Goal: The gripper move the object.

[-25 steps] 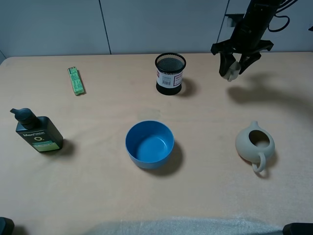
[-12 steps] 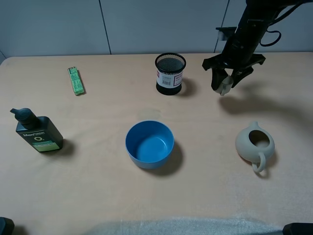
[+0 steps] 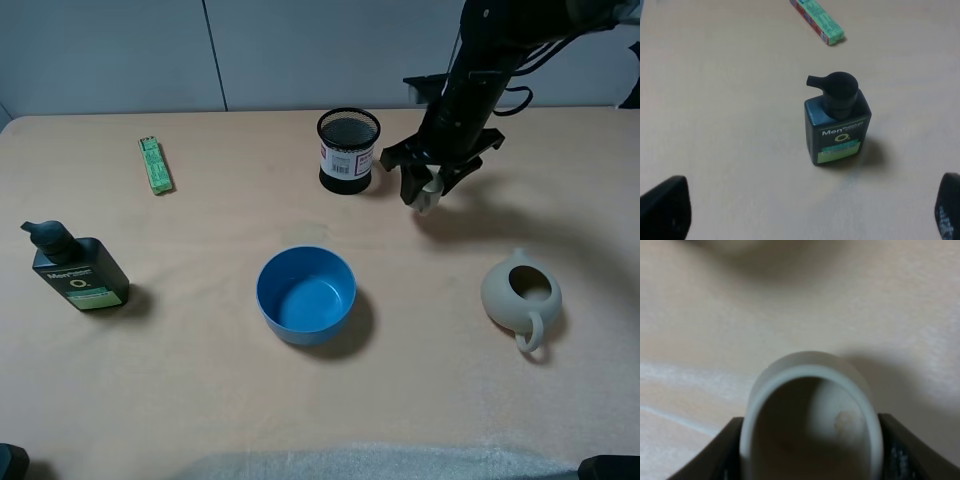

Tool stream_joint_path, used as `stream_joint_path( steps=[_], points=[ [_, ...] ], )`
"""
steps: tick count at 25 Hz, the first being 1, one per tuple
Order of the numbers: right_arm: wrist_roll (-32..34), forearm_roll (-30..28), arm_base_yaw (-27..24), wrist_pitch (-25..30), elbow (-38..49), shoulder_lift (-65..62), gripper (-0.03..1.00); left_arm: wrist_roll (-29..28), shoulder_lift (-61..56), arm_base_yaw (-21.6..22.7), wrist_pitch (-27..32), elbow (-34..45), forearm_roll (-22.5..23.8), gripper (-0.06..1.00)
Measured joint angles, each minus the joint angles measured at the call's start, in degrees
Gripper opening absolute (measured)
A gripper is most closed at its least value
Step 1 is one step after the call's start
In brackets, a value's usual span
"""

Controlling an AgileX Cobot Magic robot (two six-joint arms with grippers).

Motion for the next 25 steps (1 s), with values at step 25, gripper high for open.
stream_joint_path(
  steps=[25],
  points=[
    [-1.6, 3.6, 7.4, -11.1, 11.0, -3.7, 0.39, 0.0, 0.0, 0.0, 0.0, 0.0, 0.0, 0.99]
  ],
)
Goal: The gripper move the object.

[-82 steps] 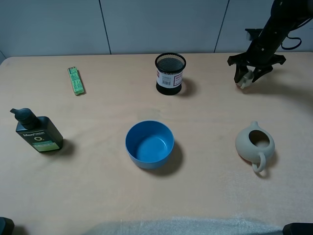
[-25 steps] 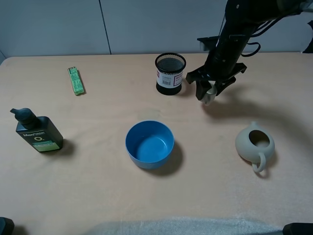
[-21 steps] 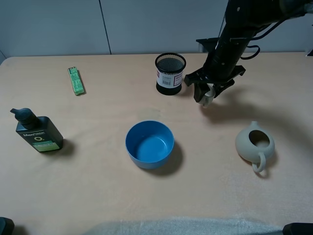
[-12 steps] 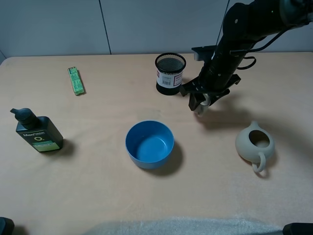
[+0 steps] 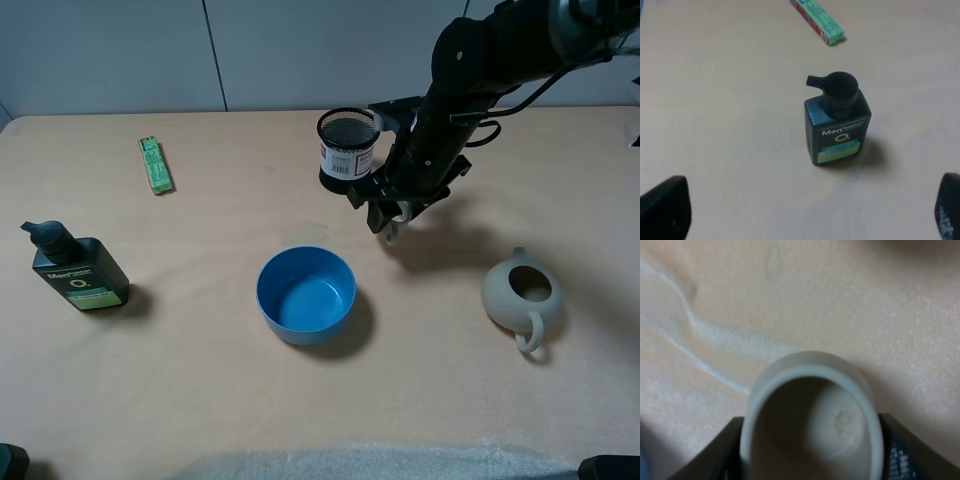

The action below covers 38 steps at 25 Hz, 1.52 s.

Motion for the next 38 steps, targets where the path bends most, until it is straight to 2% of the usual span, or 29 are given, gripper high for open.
stream_joint_path(
  steps=[10, 17, 36, 38],
  points=[
    [-0.8, 0.6, 0.7, -3.5, 3.5, 0.0, 0.39, 0.0, 0.0, 0.0, 0.0, 0.0, 0.0, 0.99],
    [-0.8, 0.0, 2.9, -3.8, 3.5, 0.0, 0.39, 0.0, 0.0, 0.0, 0.0, 0.0, 0.0, 0.99],
    [-0.7, -1.1, 2.9, -3.6, 3.5, 0.0, 0.39, 0.0, 0.0, 0.0, 0.0, 0.0, 0.0, 0.99],
    [-0.5, -1.1, 2.9, -3.7, 3.5, 0.0, 0.48, 0.0, 0.0, 0.0, 0.0, 0.0, 0.0, 0.99]
  ],
)
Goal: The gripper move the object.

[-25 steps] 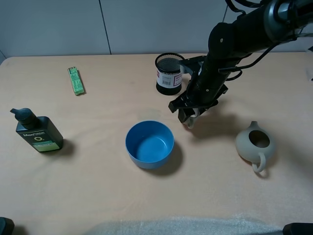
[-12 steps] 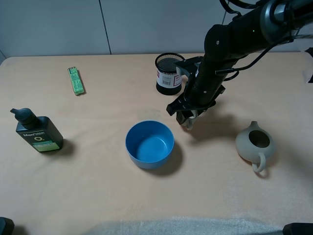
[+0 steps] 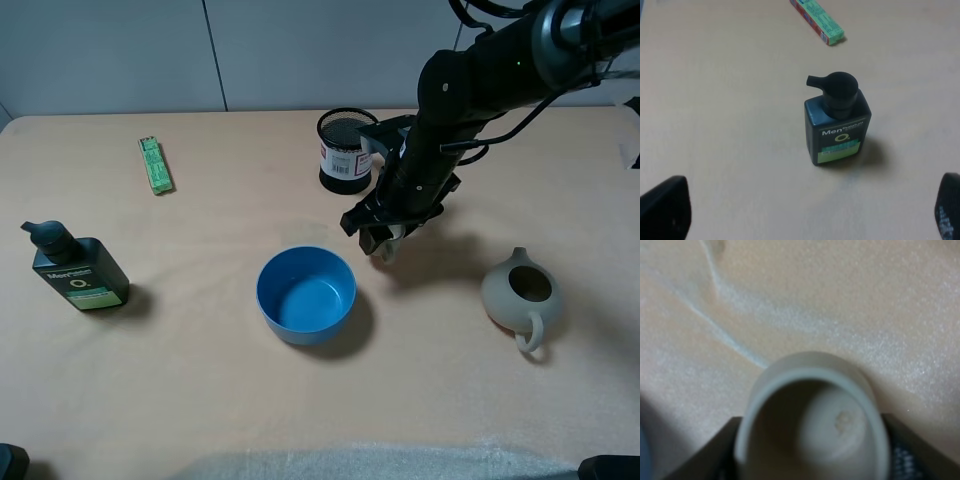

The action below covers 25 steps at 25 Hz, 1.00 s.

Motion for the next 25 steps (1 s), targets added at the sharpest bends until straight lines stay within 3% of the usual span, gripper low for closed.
stream_joint_path(
  steps=[3, 6, 25],
  points=[
    [0.1, -0.1, 0.0, 0.0, 0.0, 0.0, 0.62, 0.0, 0.0, 0.0, 0.0, 0.0, 0.0, 0.99],
    [0.1, -0.1, 0.0, 0.0, 0.0, 0.0, 0.66, 0.0, 0.0, 0.0, 0.0, 0.0, 0.0, 0.99],
    [1.8, -4.1, 0.0, 0.4, 0.0, -6.2, 0.67, 0.0, 0.0, 0.0, 0.0, 0.0, 0.0, 0.99]
  ],
)
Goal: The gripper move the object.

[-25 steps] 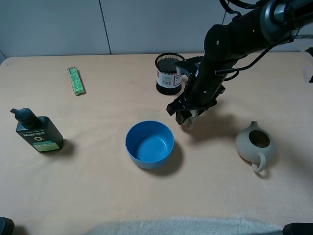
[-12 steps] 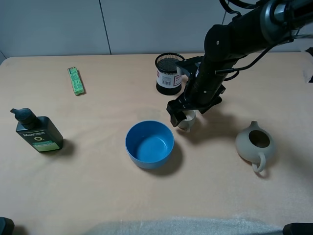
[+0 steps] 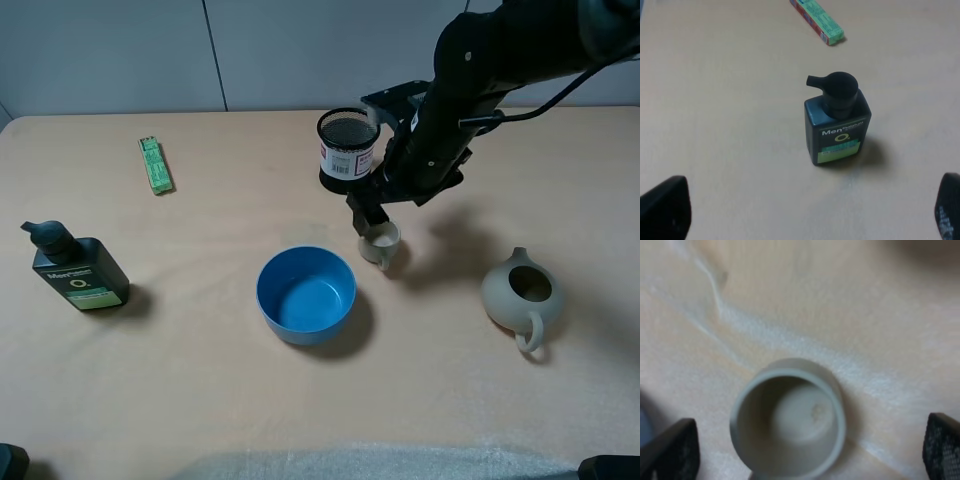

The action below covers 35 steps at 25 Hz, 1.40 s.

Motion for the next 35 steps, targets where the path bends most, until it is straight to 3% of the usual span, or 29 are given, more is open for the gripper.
stream_joint_path(
  steps=[7, 20, 27, 35],
  points=[
    [0.9, -0.9, 0.0, 7.3, -3.8, -4.6, 0.67, 0.0, 0.0, 0.0, 0.0, 0.0, 0.0, 0.99],
    [2.3, -2.8, -0.4, 33.2, -23.9, -5.3, 0.69, 0.0, 0.0, 0.0, 0.0, 0.0, 0.0, 0.99],
    [2.5, -3.7, -0.9, 34.3, -27.2, -10.6, 0.69, 0.0, 0.0, 0.0, 0.0, 0.0, 0.0, 0.99],
    [4.6, -10.4, -1.3, 34.6, -27.2, -20.5, 0.69, 0.0, 0.0, 0.0, 0.0, 0.0, 0.0, 0.99]
  ],
)
